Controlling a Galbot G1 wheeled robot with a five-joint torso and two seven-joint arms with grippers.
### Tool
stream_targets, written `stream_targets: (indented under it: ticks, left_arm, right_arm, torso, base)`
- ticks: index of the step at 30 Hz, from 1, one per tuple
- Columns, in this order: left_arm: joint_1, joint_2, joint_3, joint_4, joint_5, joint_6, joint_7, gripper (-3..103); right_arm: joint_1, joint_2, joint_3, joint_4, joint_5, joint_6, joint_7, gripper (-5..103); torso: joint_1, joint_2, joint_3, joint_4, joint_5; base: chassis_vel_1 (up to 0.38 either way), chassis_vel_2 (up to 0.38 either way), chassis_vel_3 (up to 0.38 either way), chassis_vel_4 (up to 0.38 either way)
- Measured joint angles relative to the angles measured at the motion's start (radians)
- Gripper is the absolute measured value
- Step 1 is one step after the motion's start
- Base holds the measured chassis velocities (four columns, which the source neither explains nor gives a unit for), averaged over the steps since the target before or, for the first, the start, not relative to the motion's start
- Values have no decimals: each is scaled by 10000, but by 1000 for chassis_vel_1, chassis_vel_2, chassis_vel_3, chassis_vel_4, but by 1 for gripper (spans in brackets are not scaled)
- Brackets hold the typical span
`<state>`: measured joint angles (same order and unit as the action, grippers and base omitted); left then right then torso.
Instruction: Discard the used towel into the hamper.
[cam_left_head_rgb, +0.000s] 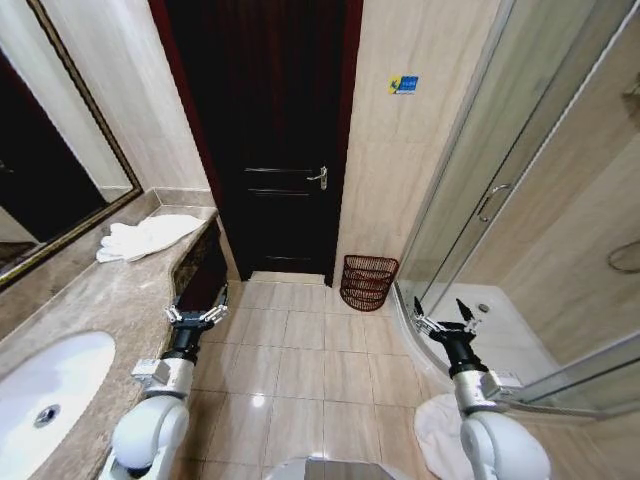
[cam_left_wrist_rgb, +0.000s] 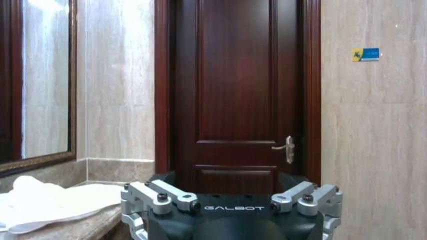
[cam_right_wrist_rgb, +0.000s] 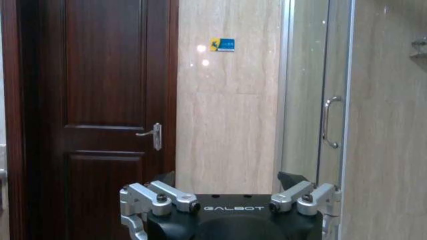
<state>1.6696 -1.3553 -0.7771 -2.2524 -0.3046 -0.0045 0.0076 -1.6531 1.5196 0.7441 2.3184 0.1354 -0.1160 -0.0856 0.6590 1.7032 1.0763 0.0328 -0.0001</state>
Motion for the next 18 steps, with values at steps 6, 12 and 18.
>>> stream_targets:
  ticks: [6, 12, 18]
  left_arm:
    - [133, -46, -43, -81, 415, -74, 5, 100]
    - [186, -104, -42, -108, 487, -117, -1, 100]
    - [213, -165, -19, -109, 478, -174, -20, 100]
  right_arm:
    - [39, 2, 65, 2, -177, -86, 41, 100]
    - [24, 2, 69, -61, -214, -71, 64, 100]
    - [-9, 21, 72, -73, -443, -72, 67, 100]
  torso:
    - [0, 0, 0, 0, 1]
    - [0, 0, 0, 0, 0]
    - [0, 0, 0, 0, 1]
  base:
    - [0, 0, 0, 0]
    - [0, 0, 0, 0]
    - [0, 0, 0, 0]
